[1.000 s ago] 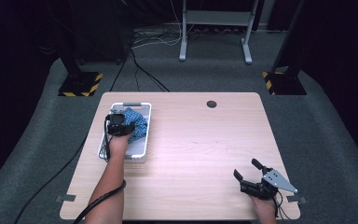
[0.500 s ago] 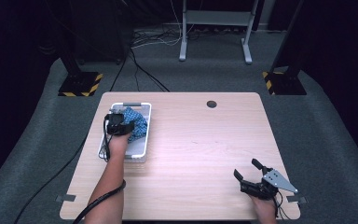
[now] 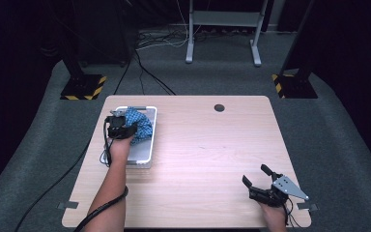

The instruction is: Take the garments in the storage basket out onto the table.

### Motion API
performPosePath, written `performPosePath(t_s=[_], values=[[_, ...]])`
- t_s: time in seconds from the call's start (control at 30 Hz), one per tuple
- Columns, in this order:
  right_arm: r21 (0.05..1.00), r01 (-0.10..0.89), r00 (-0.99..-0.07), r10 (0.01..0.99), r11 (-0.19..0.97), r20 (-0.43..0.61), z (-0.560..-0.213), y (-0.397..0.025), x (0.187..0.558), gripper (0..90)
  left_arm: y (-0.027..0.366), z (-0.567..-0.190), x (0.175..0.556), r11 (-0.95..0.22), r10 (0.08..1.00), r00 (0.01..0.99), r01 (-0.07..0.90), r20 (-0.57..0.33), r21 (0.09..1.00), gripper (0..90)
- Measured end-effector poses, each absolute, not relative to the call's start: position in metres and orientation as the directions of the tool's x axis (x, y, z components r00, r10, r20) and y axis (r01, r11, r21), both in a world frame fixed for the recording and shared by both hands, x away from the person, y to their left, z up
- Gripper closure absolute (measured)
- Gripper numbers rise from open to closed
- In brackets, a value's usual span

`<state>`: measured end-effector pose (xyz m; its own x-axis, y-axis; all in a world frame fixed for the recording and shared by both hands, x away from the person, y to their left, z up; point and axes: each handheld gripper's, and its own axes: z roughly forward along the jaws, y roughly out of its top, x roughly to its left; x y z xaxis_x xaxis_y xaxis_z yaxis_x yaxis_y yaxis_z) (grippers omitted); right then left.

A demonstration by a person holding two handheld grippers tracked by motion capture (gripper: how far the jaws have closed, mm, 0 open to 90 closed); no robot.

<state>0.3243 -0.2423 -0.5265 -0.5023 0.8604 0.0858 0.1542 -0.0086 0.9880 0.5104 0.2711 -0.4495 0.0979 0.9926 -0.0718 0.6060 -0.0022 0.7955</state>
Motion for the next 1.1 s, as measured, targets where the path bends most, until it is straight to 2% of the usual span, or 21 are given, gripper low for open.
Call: performPosePath(t_s=[0.63, 1.1], values=[[0.988, 0.153, -0.503, 0.860, -0.011, 0.088, -0.527, -0.243, 0.324, 9.9, 0.272, -0.421, 0.496, -0.004, 0.991, 0.113, 0.540, -0.068, 0.842, 56.4], [0.988, 0.152, -0.505, 0.859, -0.012, 0.088, -0.527, -0.243, 0.324, 9.9, 0.250, -0.393, 0.486, -0.006, 0.977, 0.194, 0.456, -0.093, 0.890, 56.8]])
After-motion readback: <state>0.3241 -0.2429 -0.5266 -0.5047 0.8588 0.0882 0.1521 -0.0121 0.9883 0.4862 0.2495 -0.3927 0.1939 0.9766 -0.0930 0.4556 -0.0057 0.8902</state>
